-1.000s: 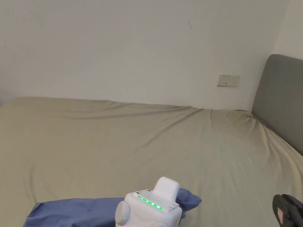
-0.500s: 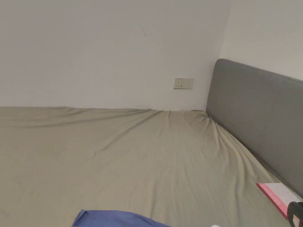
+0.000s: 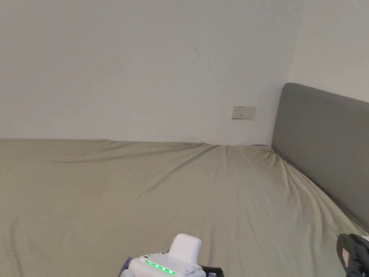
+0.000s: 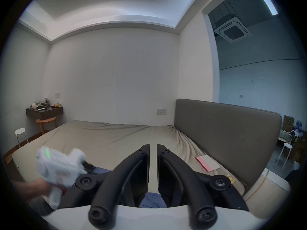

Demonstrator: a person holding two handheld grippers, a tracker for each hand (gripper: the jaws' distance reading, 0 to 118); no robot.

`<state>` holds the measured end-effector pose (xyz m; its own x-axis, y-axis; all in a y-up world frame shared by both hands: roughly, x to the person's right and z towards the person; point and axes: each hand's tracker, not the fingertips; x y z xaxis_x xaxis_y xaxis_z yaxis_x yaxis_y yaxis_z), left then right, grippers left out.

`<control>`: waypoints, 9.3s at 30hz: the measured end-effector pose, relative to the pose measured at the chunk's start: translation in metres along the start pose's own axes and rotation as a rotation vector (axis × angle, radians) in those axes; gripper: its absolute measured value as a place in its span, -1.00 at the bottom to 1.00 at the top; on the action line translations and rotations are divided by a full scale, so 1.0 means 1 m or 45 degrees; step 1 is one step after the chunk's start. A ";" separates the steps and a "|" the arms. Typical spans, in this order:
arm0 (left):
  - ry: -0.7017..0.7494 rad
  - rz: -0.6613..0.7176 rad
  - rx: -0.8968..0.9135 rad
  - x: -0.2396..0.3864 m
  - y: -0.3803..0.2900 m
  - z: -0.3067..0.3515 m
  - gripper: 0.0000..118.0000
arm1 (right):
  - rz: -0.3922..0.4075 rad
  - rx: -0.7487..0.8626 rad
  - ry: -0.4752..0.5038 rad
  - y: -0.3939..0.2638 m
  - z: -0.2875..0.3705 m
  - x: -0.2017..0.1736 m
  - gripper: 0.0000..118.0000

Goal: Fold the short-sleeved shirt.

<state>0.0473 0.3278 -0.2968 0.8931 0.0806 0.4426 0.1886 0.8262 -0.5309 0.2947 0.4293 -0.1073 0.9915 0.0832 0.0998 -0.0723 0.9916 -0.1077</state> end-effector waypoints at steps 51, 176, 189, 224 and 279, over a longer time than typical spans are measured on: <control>0.398 0.620 -0.612 -0.292 -0.161 -0.054 -0.90 | 0.202 -0.381 0.360 -0.060 -0.187 -0.121 -0.39; 0.639 0.181 -0.075 -0.432 0.111 -0.089 -0.90 | 0.310 -0.658 0.205 0.009 -0.549 -0.083 -0.96; 0.452 0.269 -0.207 -0.351 -0.111 -0.062 -0.90 | 0.100 -0.970 0.284 -0.249 -0.382 -0.043 -0.96; 0.331 0.379 -0.477 -0.253 -0.264 0.148 -0.91 | -0.032 -1.125 0.323 -0.286 -0.099 0.061 -0.96; 0.250 0.508 -0.617 -0.266 -0.249 0.093 -0.98 | -0.254 -1.062 0.462 -0.293 -0.103 0.050 -0.86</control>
<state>-0.2749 0.1526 -0.2148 0.9818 0.1878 0.0288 -0.0509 0.4057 -0.9126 0.3766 0.1324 -0.1721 0.9605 -0.2569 -0.1070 0.0647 0.5803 -0.8118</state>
